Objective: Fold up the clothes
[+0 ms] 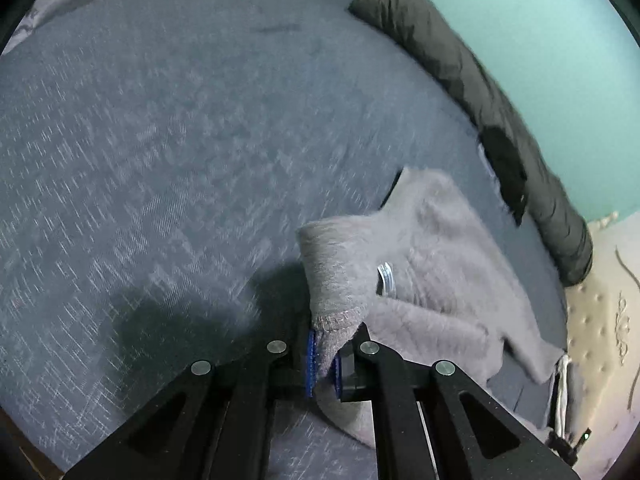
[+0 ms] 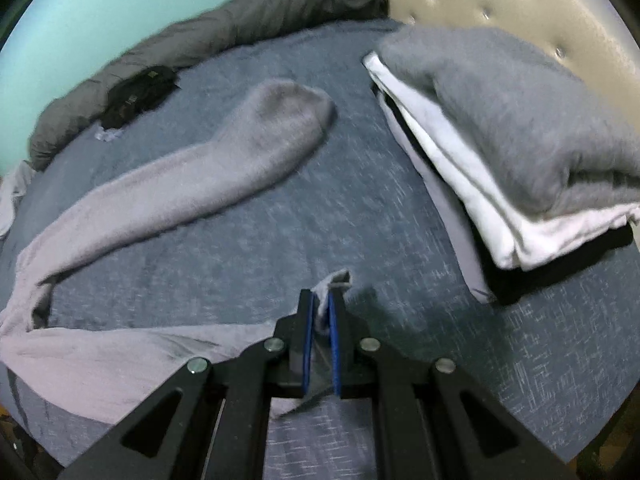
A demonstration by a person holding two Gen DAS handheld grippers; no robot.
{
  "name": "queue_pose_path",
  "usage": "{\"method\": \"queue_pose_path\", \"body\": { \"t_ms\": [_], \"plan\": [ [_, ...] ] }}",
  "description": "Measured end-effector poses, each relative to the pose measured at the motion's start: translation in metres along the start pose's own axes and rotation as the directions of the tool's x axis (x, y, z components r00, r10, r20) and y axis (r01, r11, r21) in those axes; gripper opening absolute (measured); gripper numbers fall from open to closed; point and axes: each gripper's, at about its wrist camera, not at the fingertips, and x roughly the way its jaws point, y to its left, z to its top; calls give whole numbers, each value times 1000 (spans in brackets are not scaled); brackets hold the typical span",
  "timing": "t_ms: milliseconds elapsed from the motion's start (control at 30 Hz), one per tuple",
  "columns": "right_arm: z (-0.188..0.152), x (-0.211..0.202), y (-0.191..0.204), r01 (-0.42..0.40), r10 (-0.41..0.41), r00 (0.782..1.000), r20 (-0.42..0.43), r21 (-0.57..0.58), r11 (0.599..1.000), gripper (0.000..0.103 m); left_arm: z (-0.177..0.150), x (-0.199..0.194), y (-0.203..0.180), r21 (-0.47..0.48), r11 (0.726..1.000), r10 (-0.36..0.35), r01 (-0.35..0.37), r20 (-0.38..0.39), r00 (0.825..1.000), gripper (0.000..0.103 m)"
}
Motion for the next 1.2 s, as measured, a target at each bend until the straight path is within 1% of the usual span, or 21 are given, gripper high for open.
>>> {"method": "queue_pose_path", "body": {
  "t_ms": [67, 100, 133, 167, 200, 267, 367, 467, 567, 700, 800, 1000, 1067, 1200],
  "plan": [
    [0, 4, -7, 19, -19, 1000, -12, 32, 999, 10, -4, -1, 5, -13, 1000, 6, -6, 1, 1000, 21],
    [0, 2, -10, 23, -23, 1000, -3, 46, 999, 13, -5, -4, 8, -19, 1000, 7, -6, 8, 1000, 33],
    [0, -3, -12, 23, -24, 1000, 17, 55, 998, 15, -5, -10, 12, -25, 1000, 10, -10, 21, 1000, 51],
    [1, -8, -14, 22, -24, 999, 39, 62, 998, 21, -4, -17, 15, -30, 999, 14, -13, 35, 999, 56],
    [1, -13, -16, 23, -26, 998, 56, 65, 998, 36, -3, -23, 18, -36, 999, 18, -16, 49, 999, 58],
    [5, -27, -16, 13, -19, 994, 106, 59, 998, 53, -1, -38, 25, -48, 999, 29, -25, 75, 997, 59],
    [12, -43, -12, 18, -25, 986, 165, 41, 999, 53, 7, -54, 24, -36, 999, 28, -25, 96, 995, 62],
    [18, -48, -5, -17, 9, 983, 184, 42, 999, 53, 13, -60, 16, -6, 1000, 24, -24, 97, 995, 64],
    [20, -45, 16, -55, 50, 981, 190, 22, 998, 54, 18, -57, 4, 19, 1000, 20, -22, 101, 995, 64],
    [19, -31, 60, -128, 129, 977, 170, -21, 992, 54, 29, -29, -28, 76, 997, 15, -21, 83, 996, 64],
    [17, -17, 98, -191, 197, 968, 157, -48, 980, 54, 40, -6, -52, 120, 993, -8, 0, 69, 998, 64],
    [3, 23, 171, -349, 351, 931, 104, -42, 936, 54, 60, 55, -96, 189, 982, -30, 26, 20, 999, 64],
    [-3, 37, 191, -369, 372, 925, 83, -51, 928, 54, 68, 73, -107, 204, 979, -30, 27, 12, 999, 64],
    [-13, 55, 225, -363, 370, 926, 70, -96, 927, 54, 86, 104, -128, 235, 972, -14, 10, 13, 1000, 64]
  ]
}}
